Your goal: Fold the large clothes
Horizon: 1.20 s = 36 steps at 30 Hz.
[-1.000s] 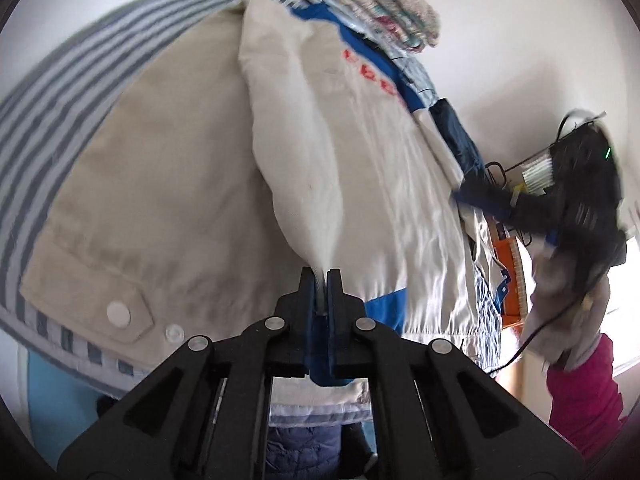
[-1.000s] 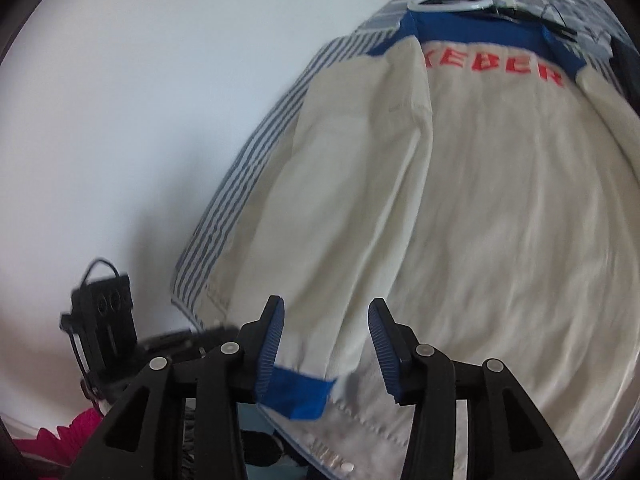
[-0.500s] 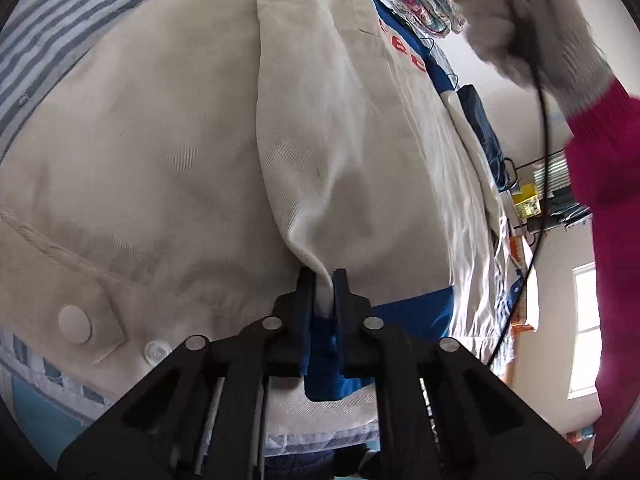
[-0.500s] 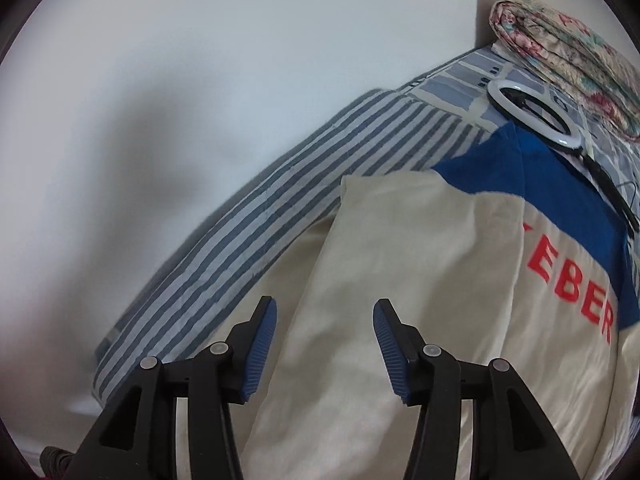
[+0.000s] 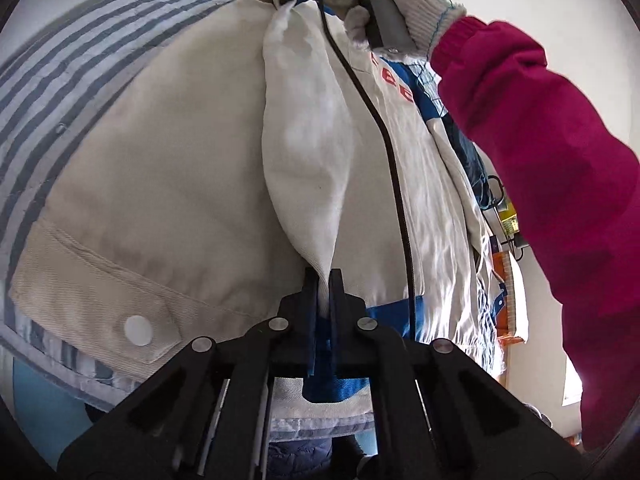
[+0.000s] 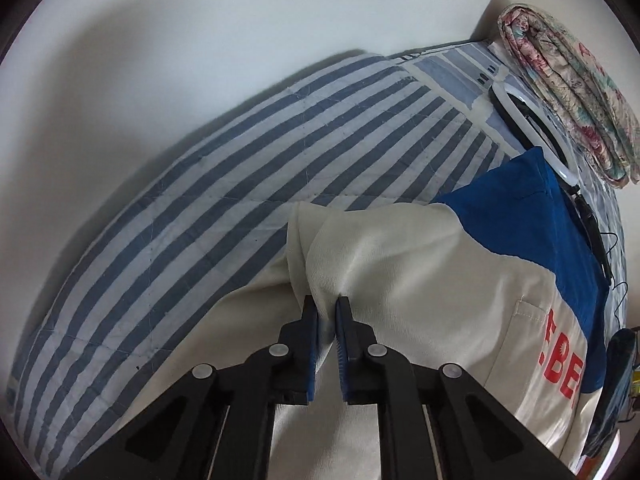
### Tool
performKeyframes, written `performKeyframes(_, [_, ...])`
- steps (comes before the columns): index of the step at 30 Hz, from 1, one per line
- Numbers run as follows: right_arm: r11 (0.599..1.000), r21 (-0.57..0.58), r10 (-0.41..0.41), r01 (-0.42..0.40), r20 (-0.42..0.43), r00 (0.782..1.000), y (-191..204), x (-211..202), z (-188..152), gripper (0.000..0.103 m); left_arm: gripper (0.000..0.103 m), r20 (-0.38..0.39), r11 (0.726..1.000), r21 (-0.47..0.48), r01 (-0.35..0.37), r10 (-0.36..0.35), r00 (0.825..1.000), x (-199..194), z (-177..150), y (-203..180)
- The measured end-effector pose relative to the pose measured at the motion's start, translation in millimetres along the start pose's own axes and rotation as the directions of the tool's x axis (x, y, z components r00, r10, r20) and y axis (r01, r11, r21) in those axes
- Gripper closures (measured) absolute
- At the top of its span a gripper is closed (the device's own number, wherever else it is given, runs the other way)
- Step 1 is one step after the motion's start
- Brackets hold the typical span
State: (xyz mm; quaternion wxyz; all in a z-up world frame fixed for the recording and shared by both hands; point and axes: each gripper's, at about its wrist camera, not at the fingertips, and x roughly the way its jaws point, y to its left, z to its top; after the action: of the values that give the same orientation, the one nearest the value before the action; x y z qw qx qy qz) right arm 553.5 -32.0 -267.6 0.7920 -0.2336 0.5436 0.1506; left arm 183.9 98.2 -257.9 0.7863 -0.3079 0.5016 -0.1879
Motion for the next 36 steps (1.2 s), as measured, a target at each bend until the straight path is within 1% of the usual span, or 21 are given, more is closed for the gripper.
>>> performKeyframes(3, [0.999,0.022,0.022,-0.023,0.036,0.999,-6,-17,6,0.102,0.101,0.033,1.000,-0.003,-0.012,0.012,0.999,-21,5,7])
performKeyframes(7, [0.993,0.089,0.072,-0.081,0.101,0.992,-12,-40,25,0.102,0.101,0.129,0.994,-0.028,-0.102,0.105,0.986,-54,19,27])
performKeyframes(8, [0.990,0.103,0.081,-0.093,0.112,0.990,-12,-40,29,0.102,0.101,0.135,0.992,-0.051,-0.114,0.120,0.984,-58,23,35])
performKeyframes(11, [0.987,0.114,0.100,-0.113,0.117,0.988,-2,-25,41,0.101,0.101,0.102,0.985,-0.116,-0.126,0.138,0.985,-48,25,52])
performKeyframes(12, [0.987,0.112,0.099,-0.112,0.114,0.989,2,-18,43,0.096,0.101,0.092,0.981,-0.130,-0.145,0.157,0.983,-44,24,56])
performKeyframes(13, [0.988,0.110,0.093,-0.104,0.108,0.990,5,-10,43,0.086,0.101,0.075,0.977,-0.129,-0.169,0.179,0.981,-39,23,57])
performKeyframes(14, [0.990,0.107,0.086,-0.097,0.103,0.991,9,-4,42,0.079,0.101,0.068,0.972,-0.129,-0.196,0.206,0.976,-37,23,56])
performKeyframes(15, [0.989,0.103,0.090,-0.102,0.112,0.990,8,-4,41,0.073,0.098,0.068,0.969,-0.131,-0.210,0.220,0.973,-37,23,58])
performKeyframes(17, [0.983,0.115,0.127,-0.145,0.154,0.980,1,-16,33,0.070,0.095,0.084,0.969,-0.121,-0.215,0.225,0.971,-42,23,57])
performKeyframes(18, [0.977,0.121,0.155,-0.177,0.175,0.972,-6,-24,27,0.064,0.090,0.102,0.968,-0.116,-0.223,0.235,0.967,-47,24,58])
performKeyframes(19, [0.974,0.125,0.163,-0.190,0.201,0.966,-13,-35,18,0.058,0.077,0.118,0.968,-0.109,-0.225,0.238,0.964,-51,24,59])
performKeyframes(20, [0.974,0.130,0.153,-0.187,0.233,0.960,-24,-47,7,0.058,0.068,0.129,0.969,-0.106,-0.223,0.236,0.963,-54,24,61])
performKeyframes(21, [0.975,0.137,0.138,-0.176,0.249,0.959,-31,-56,-4,0.057,0.053,0.137,0.970,-0.103,-0.219,0.232,0.963,-56,24,62])
performKeyframes(23, [0.975,0.153,0.117,-0.160,0.258,0.959,-50,-66,-31,0.058,0.051,0.144,0.971,-0.097,-0.220,0.233,0.962,-57,24,64])
performKeyframes(25, [0.971,0.191,0.100,-0.144,0.222,0.970,-63,-61,-54,0.059,0.050,0.145,0.966,-0.096,-0.242,0.254,0.956,-58,28,68])
performKeyframes(26, [0.967,0.202,0.110,-0.152,0.207,0.972,-66,-56,-64,0.062,0.050,0.135,0.963,-0.093,-0.254,0.265,0.955,-54,30,70])
performKeyframes(28, [0.963,0.202,0.142,-0.175,0.169,0.975,-65,-39,-83,0.063,0.050,0.094,0.960,-0.113,-0.255,0.266,0.959,-47,35,78])
performKeyframes(30, [0.969,0.186,0.140,-0.164,0.136,0.981,-56,-23,-93,0.063,0.050,0.057,0.960,-0.148,-0.236,0.247,0.967,-40,37,89])
performKeyframes(32, [0.979,0.160,0.112,-0.127,0.099,0.989,-45,-5,-98,0.063,0.050,0.069,0.961,-0.149,-0.233,0.245,0.967,-41,37,88])
performKeyframes(34, [0.983,0.150,0.090,-0.106,0.109,0.990,-42,-3,-99,0.063,0.050,0.063,0.963,-0.134,-0.235,0.245,0.968,-39,39,86])
performKeyframes(36, [0.977,0.176,0.100,-0.117,0.100,0.990,-44,-10,-100,0.065,0.050,0.065,0.964,-0.130,-0.232,0.242,0.968,-38,40,85])
